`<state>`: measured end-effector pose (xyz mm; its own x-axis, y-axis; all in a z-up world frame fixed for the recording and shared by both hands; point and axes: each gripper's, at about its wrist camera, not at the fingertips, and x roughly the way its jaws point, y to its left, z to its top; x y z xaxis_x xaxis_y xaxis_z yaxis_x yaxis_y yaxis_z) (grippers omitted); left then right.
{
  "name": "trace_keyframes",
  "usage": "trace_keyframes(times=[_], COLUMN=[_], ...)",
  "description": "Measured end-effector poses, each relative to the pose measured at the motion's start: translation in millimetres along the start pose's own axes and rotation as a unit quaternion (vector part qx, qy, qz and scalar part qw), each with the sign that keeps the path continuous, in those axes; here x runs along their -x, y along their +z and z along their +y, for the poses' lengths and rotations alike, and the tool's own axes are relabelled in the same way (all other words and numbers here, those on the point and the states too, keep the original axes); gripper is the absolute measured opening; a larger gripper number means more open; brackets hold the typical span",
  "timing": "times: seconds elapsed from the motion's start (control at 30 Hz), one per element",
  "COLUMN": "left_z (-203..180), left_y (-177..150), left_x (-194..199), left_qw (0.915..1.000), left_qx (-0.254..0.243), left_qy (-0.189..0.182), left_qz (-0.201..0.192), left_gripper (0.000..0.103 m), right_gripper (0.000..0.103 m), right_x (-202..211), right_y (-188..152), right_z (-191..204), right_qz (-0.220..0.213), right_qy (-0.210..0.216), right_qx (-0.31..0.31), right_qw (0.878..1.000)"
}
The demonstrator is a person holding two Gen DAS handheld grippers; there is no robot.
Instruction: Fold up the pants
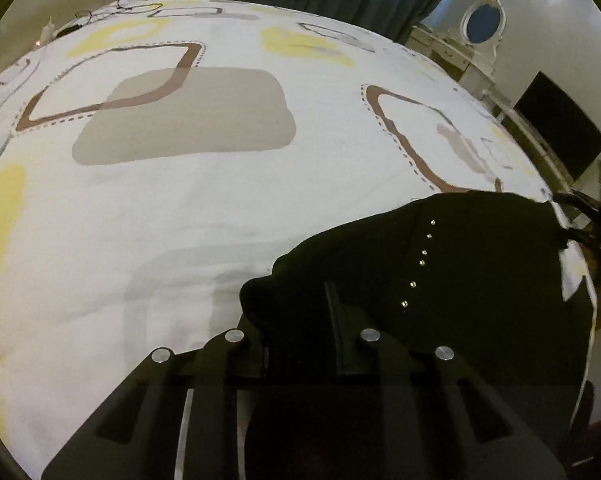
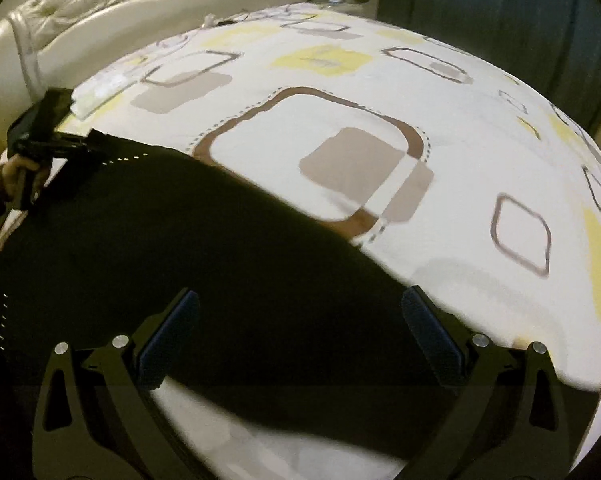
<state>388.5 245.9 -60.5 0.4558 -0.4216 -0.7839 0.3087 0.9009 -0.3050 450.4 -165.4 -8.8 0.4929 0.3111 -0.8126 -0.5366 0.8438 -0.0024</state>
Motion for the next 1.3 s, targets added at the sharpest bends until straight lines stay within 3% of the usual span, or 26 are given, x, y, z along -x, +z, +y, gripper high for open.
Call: trace_keyframes(times=[0.17, 0.2, 0.23, 0.27, 0.37, 0.53, 0.63, 0.67, 0.7, 0.73, 0.77, 0.8, 0.83, 0.9, 0.97, 1.07, 1.3], left_z=[13.0, 15.8, 16.0, 18.3, 22.6, 21.0, 21.5, 21.2, 20.7, 19.3, 16.5, 14.2, 12.2, 16.6, 22.4, 13.1, -1.5], left_y=[-3.5, -3.5, -3.4, -3.1, 1.3, 9.3, 9.7, 10.4, 11.0, 11.5, 12.5, 13.1, 13.6, 13.6, 11.9, 8.9, 10.1], left_x=[1.6, 1.4, 1.7, 1.8, -0.1, -4.4, -5.7, -6.4, -6.7, -6.9, -7.3, -7.6, -9.0, -8.4, -6.1, 0.9, 36.1], left_qw=[0.9991, 0.9987, 0.9984, 0.9980, 0.9968, 0.9974, 0.9964, 0.9950, 0.9941, 0.9943, 0.9955, 0.9968, 0.9985, 0.9975, 0.9955, 0.9967, 0.9923], left_qx=[0.021, 0.024, 0.024, 0.026, 0.032, 0.024, 0.026, 0.029, 0.030, 0.030, 0.022, 0.012, -0.002, 0.008, 0.033, 0.011, 0.010], left_qy=[-0.036, -0.045, -0.049, -0.057, -0.072, -0.068, -0.080, -0.095, -0.104, -0.102, -0.093, -0.079, -0.055, -0.070, -0.089, -0.080, -0.112], left_qz=[-0.010, -0.010, -0.010, -0.011, -0.009, -0.008, -0.009, -0.008, -0.008, -0.006, -0.003, 0.000, 0.006, 0.009, 0.005, -0.010, -0.052], left_gripper=[0.019, 0.019, 0.019, 0.019, 0.019, 0.021, 0.037, 0.048, 0.053, 0.053, 0.050, 0.034, 0.024, 0.009, 0.009, 0.008, 0.008], right_gripper=[0.098, 0.094, 0.080, 0.074, 0.074, 0.076, 0.074, 0.067, 0.062, 0.050, 0.036, 0.031, 0.022, 0.013, 0.011, 0.010, 0.010], right_x=[-37.9, -46.1, -57.9, -64.8, -76.3, -88.8, -94.2, -94.2, -93.9, -92.4, -89.2, -86.4, -83.7, -78.8, -71.2, -58.0, 1.5], right_y=[22.0, 23.8, 26.9, 28.2, 31.4, 29.8, 28.1, 28.3, 28.7, 29.2, 29.3, 28.9, 27.9, 24.3, 20.8, 17.6, 1.8], right_z=[-30.1, -33.8, -39.0, -40.6, -45.1, -51.1, -57.1, -58.3, -58.9, -58.4, -57.1, -56.0, -54.1, -48.0, -36.2, -23.5, 3.6], right_qz=[0.049, 0.063, 0.084, 0.099, 0.118, 0.138, 0.146, 0.148, 0.151, 0.153, 0.153, 0.152, 0.150, 0.149, 0.140, 0.116, 0.011], right_qy=[0.081, 0.088, 0.099, 0.106, 0.115, 0.118, 0.134, 0.134, 0.132, 0.128, 0.124, 0.126, 0.124, 0.118, 0.095, 0.055, -0.006], right_qx=[-0.007, -0.006, 0.000, 0.006, 0.024, 0.046, 0.022, 0.017, 0.014, 0.016, 0.021, 0.022, 0.026, 0.030, 0.046, 0.048, 0.047], right_qw=[0.995, 0.994, 0.992, 0.989, 0.986, 0.982, 0.980, 0.980, 0.980, 0.980, 0.980, 0.980, 0.981, 0.981, 0.984, 0.991, 0.999])
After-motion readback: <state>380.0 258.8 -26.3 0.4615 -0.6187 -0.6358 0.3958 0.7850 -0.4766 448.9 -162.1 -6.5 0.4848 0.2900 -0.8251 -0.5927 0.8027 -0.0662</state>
